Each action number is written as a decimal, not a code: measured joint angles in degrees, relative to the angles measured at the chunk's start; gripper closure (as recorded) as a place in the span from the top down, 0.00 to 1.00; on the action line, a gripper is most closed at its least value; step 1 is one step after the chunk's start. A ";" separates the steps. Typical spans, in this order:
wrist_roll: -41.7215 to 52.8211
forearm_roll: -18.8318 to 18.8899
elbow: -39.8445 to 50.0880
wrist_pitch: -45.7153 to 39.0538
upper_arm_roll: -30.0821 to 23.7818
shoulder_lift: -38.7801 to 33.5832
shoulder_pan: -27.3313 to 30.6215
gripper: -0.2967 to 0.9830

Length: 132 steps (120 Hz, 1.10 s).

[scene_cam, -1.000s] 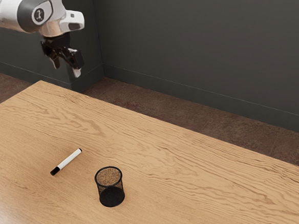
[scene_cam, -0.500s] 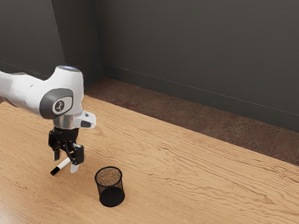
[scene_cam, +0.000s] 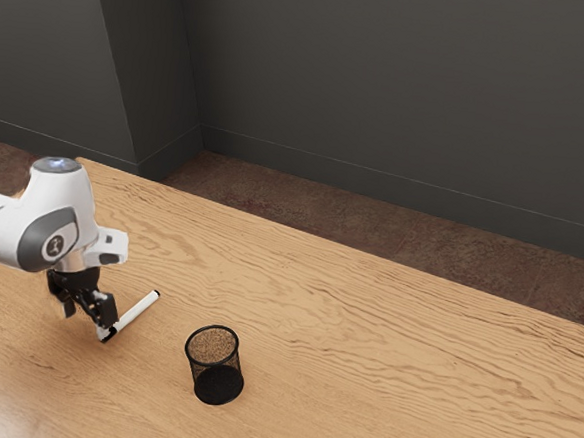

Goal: Put the marker into the pen holder.

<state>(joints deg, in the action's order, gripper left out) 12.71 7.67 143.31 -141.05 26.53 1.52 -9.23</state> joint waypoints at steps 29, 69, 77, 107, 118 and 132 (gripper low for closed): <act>2.64 0.21 0.94 -4.87 0.44 0.03 -9.31 0.75; 4.90 -0.07 1.02 -7.19 0.55 1.62 -3.61 0.75; 5.22 -0.22 1.03 -7.54 0.54 1.83 -3.95 0.75; 6.07 -1.86 1.45 -8.53 0.57 2.50 -5.08 0.75; 6.14 -2.98 2.33 -8.47 0.98 2.22 -5.03 0.75; 6.17 -4.21 2.88 -8.33 1.70 1.99 -4.55 0.75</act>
<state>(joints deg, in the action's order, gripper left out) 18.88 3.46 146.19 -149.38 28.23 3.52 -13.78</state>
